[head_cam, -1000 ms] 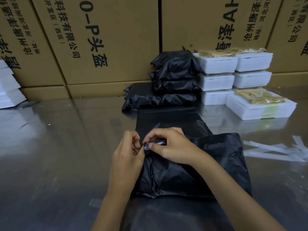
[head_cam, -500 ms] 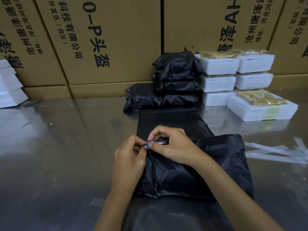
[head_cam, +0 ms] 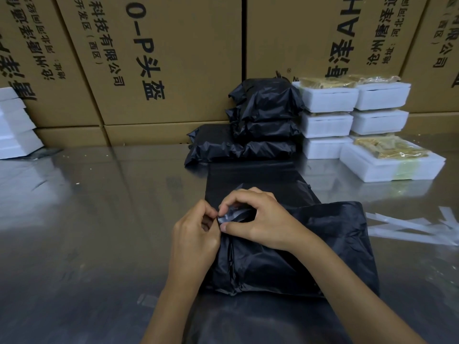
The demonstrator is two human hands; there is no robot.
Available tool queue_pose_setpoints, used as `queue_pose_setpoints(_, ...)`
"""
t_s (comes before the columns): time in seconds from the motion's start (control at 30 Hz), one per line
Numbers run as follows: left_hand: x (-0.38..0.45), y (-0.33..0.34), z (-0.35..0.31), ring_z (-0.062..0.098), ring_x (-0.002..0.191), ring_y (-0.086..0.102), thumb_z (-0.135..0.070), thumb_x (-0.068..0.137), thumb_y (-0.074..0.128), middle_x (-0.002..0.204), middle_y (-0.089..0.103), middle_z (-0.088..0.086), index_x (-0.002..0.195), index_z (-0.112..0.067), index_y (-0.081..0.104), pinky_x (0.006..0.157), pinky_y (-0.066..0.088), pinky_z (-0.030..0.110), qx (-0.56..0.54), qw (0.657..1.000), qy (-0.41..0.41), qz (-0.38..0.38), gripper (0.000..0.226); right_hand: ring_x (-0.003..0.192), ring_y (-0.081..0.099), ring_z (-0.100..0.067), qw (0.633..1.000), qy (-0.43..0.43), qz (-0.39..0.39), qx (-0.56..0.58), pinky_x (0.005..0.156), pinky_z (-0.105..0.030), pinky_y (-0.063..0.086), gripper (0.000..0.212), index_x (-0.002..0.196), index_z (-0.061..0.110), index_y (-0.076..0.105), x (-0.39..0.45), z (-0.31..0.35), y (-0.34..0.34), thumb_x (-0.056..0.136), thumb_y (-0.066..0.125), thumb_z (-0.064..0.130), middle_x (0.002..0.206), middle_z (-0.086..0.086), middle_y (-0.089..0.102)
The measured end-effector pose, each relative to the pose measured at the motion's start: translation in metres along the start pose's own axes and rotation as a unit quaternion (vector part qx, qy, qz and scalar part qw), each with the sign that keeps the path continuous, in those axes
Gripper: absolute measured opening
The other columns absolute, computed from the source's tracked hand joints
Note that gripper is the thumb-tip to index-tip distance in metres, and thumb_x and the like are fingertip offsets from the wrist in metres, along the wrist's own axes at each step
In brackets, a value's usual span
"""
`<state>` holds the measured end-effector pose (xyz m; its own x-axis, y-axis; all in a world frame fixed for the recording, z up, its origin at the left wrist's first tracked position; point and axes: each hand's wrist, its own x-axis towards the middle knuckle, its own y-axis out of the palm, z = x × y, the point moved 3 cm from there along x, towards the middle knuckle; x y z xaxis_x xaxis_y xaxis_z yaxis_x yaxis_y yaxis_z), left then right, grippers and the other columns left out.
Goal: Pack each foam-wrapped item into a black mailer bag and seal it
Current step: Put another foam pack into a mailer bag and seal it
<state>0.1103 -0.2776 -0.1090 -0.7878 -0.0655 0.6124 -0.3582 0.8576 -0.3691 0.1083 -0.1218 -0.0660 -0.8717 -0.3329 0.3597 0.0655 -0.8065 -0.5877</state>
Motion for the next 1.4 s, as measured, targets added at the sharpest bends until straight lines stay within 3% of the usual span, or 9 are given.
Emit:
queue_pose_setpoints(0.2, -0.002, 0.0, -0.003, 0.012, 0.067, 0.061, -0.003, 0.082, 0.072, 0.075, 0.063, -0.012, 0.071, -0.026, 0.054, 0.054, 0.043, 0.014, -0.002, 1.0, 0.009, 0.002, 0.031, 0.108, 0.056, -0.009, 1.0, -0.006, -0.003, 0.007, 0.106, -0.045, 0.038, 0.008, 0.081, 0.028, 0.074, 0.0, -0.002, 0.001, 0.08, 0.082, 0.027, 0.096, 0.014, 0.072)
queue_pose_setpoints(0.53, -0.002, 0.0, -0.011, 0.013, 0.073, 0.06, -0.009, 0.082, 0.073, 0.083, 0.059, -0.012, 0.086, -0.036, 0.05, 0.059, 0.048, 0.027, 0.006, 1.0, 0.01, 0.009, 0.037, 0.119, 0.049, -0.004, 0.999, 0.043, 0.011, 0.01, 0.11, -0.033, 0.033, 0.013, 0.075, 0.027, 0.067, 0.003, -0.01, 0.001, 0.087, 0.07, 0.023, 0.103, 0.021, 0.071)
queue_pose_setpoints(0.7, -0.002, 0.0, -0.023, 0.014, 0.079, 0.058, -0.006, 0.085, 0.072, 0.096, 0.053, -0.015, 0.092, -0.034, 0.052, 0.057, 0.048, 0.031, 0.037, 0.995, 0.088, 0.011, 0.035, 0.124, 0.048, -0.014, 0.995, 0.094, 0.021, 0.038, 0.114, -0.043, 0.032, 0.014, 0.073, 0.033, 0.065, 0.009, -0.013, -0.001, 0.087, 0.066, 0.03, 0.105, 0.022, 0.07)
queue_pose_setpoints(0.9, 0.001, -0.003, -0.024, 0.009, 0.081, 0.06, -0.001, 0.085, 0.074, 0.09, 0.056, -0.018, 0.087, -0.03, 0.056, 0.064, 0.043, 0.012, -0.006, 0.996, 0.087, -0.009, 0.035, 0.126, 0.053, -0.019, 0.988, 0.129, 0.011, 0.085, 0.113, -0.045, 0.038, 0.026, 0.086, 0.029, 0.075, 0.017, -0.011, 0.001, 0.074, 0.061, 0.047, 0.104, 0.016, 0.074)
queue_pose_setpoints(1.0, 0.002, -0.003, -0.024, 0.01, 0.079, 0.06, 0.0, 0.085, 0.072, 0.087, 0.056, -0.016, 0.083, -0.029, 0.057, 0.065, 0.041, 0.009, -0.011, 0.996, 0.087, -0.007, 0.033, 0.122, 0.055, -0.019, 0.986, 0.138, 0.005, 0.096, 0.111, -0.047, 0.04, 0.014, 0.081, 0.03, 0.075, 0.02, -0.013, 0.002, 0.08, 0.065, 0.04, 0.1, 0.015, 0.074)
queue_pose_setpoints(1.1, 0.002, -0.003, -0.022, 0.012, 0.079, 0.06, 0.0, 0.086, 0.072, 0.087, 0.058, -0.014, 0.082, -0.025, 0.058, 0.063, 0.043, 0.012, -0.022, 0.996, 0.086, -0.009, 0.028, 0.12, 0.056, -0.021, 0.983, 0.154, -0.015, 0.099, 0.108, -0.046, 0.043, 0.025, 0.08, 0.027, 0.074, 0.023, -0.014, 0.003, 0.072, 0.064, 0.048, 0.098, 0.01, 0.075)
queue_pose_setpoints(1.27, 0.004, 0.0, -0.013, 0.013, 0.078, 0.065, -0.004, 0.091, 0.068, 0.082, 0.063, -0.007, 0.08, -0.026, 0.054, 0.064, 0.051, 0.024, -0.128, 0.991, -0.026, -0.004, 0.028, 0.101, 0.067, -0.015, 0.977, 0.174, -0.078, 0.096, 0.106, -0.046, 0.045, 0.018, 0.079, 0.017, 0.07, 0.029, -0.017, 0.002, 0.084, 0.066, 0.034, 0.093, -0.002, 0.076)
queue_pose_setpoints(1.33, 0.007, 0.0, -0.009, 0.008, 0.078, 0.064, -0.002, 0.092, 0.065, 0.079, 0.062, -0.008, 0.077, -0.024, 0.05, 0.069, 0.049, 0.017, -0.214, 0.972, -0.096, -0.016, 0.03, 0.096, 0.068, -0.015, 0.972, 0.181, -0.106, 0.101, 0.103, -0.046, 0.048, 0.016, 0.079, 0.015, 0.07, 0.031, -0.016, 0.001, 0.085, 0.067, 0.03, 0.091, 0.0, 0.075)
queue_pose_setpoints(1.4, 0.009, 0.0, -0.002, 0.014, 0.075, 0.057, -0.005, 0.093, 0.064, 0.076, 0.058, -0.004, 0.078, -0.021, 0.048, 0.069, 0.046, 0.024, -0.267, 0.95, -0.159, -0.01, 0.027, 0.094, 0.068, -0.016, 0.969, 0.181, -0.125, 0.111, 0.099, -0.044, 0.052, 0.015, 0.081, 0.012, 0.07, 0.032, -0.014, 0.0, 0.084, 0.068, 0.027, 0.091, 0.0, 0.074)
